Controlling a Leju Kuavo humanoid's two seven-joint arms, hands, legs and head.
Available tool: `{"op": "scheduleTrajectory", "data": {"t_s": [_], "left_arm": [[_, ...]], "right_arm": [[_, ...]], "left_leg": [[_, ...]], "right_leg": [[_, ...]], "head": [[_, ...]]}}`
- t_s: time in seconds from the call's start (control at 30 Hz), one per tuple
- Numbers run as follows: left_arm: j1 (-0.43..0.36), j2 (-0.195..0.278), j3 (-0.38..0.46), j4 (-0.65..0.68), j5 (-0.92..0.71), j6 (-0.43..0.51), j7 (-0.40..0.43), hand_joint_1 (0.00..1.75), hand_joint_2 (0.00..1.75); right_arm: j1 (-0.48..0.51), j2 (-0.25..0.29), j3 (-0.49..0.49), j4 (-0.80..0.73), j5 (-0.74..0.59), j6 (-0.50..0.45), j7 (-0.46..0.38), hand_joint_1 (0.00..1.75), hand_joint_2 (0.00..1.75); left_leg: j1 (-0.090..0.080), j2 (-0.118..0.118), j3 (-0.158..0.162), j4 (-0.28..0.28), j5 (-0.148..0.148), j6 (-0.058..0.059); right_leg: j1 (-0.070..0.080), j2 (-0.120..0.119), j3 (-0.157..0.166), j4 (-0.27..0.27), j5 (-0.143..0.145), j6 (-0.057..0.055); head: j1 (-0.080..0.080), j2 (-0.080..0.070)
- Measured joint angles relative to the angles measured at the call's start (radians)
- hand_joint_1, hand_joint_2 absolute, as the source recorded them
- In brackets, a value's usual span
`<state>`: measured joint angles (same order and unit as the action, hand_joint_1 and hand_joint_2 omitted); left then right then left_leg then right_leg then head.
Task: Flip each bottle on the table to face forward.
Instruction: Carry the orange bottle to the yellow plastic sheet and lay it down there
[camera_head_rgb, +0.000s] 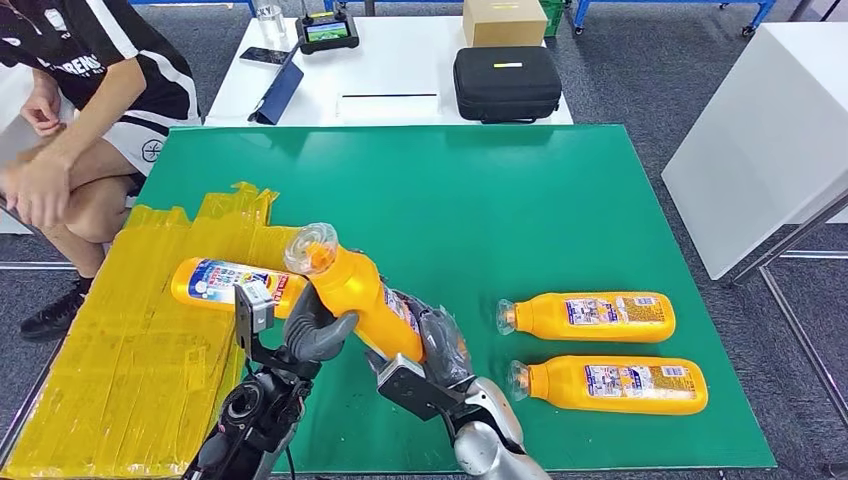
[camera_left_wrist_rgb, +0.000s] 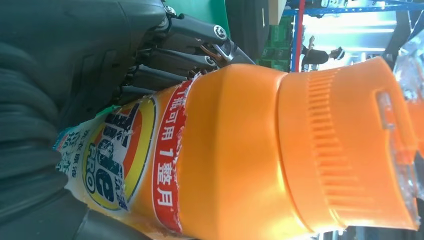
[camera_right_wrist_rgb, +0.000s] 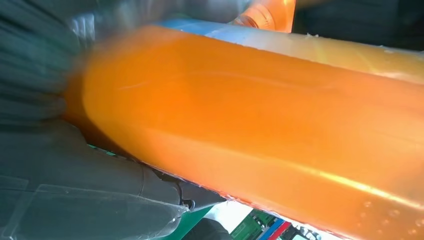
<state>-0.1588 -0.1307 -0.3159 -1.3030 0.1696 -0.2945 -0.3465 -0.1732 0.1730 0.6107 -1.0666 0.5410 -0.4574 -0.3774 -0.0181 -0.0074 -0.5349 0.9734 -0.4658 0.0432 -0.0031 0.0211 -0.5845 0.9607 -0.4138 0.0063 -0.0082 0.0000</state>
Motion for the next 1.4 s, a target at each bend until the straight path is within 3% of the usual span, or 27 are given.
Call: {"op": "scheduleTrajectory", "data": {"t_s": [0.57,0.6,0.7,0.73,1.13,1.27,1.4], "left_arm": [[-0.002,0.007,-0.037,0.044,0.042,0.042,-0.006,1.75,1.75],[-0.002,0.007,-0.038,0.045,0.042,0.042,-0.006,1.75,1.75],[-0.002,0.007,-0.04,0.045,0.042,0.048,-0.007,1.75,1.75],[-0.002,0.007,-0.039,0.045,0.044,0.053,-0.008,1.75,1.75],[-0.001,0.011,0.012,0.027,-0.047,0.245,-0.023,1.75,1.75],[0.004,0.014,0.052,-0.034,-0.203,0.435,-0.051,1.75,1.75],[0.012,0.017,0.126,-0.122,-0.484,0.789,-0.094,1.75,1.75]], "right_arm": [[0.048,-0.041,-0.008,-0.045,-0.006,-0.015,0.018,1.75,1.75],[0.049,-0.041,-0.009,-0.046,-0.006,-0.015,0.018,1.61,1.75],[0.054,-0.041,-0.013,-0.052,-0.003,-0.016,0.016,0.33,1.75],[0.057,-0.042,-0.014,-0.056,-0.002,-0.017,0.013,0.03,1.75],[0.087,-0.046,-0.03,-0.127,-0.031,-0.047,-0.034,0.0,1.75],[0.11,-0.051,-0.05,-0.179,-0.063,-0.065,-0.052,0.0,1.75],[0.139,-0.059,-0.081,-0.244,-0.076,-0.097,-0.058,0.0,1.75]], "left_leg": [[0.0,0.0,0.0,0.0,0.0,0.0],[0.0,0.0,0.0,0.0,0.0,0.0],[0.0,0.0,0.0,0.0,0.0,0.0],[0.0,0.0,0.0,0.0,0.0,0.0],[0.0,0.0,0.0,0.0,0.0,0.0],[0.0,0.0,-0.001,0.0,0.0,0.0],[0.0,0.0,-0.001,0.0,0.0,0.0]], "right_leg": [[0.0,0.0,0.0,0.0,0.0,0.0],[0.0,0.0,0.0,0.0,0.0,0.0],[0.0,0.0,0.0,0.0,0.0,0.0],[0.0,0.0,0.0,0.0,0.0,0.0],[0.0,0.0,0.0,0.0,0.0,0.0],[0.0,0.0,0.0,0.0,0.0,0.0],[0.0,0.0,-0.001,0.0,0.0,0.0]], "head": [[0.0,0.0],[0.0,0.0],[0.0,0.0],[0.0,0.0],[0.0,0.0],[0.0,0.0],[0.0,0.0]]}}
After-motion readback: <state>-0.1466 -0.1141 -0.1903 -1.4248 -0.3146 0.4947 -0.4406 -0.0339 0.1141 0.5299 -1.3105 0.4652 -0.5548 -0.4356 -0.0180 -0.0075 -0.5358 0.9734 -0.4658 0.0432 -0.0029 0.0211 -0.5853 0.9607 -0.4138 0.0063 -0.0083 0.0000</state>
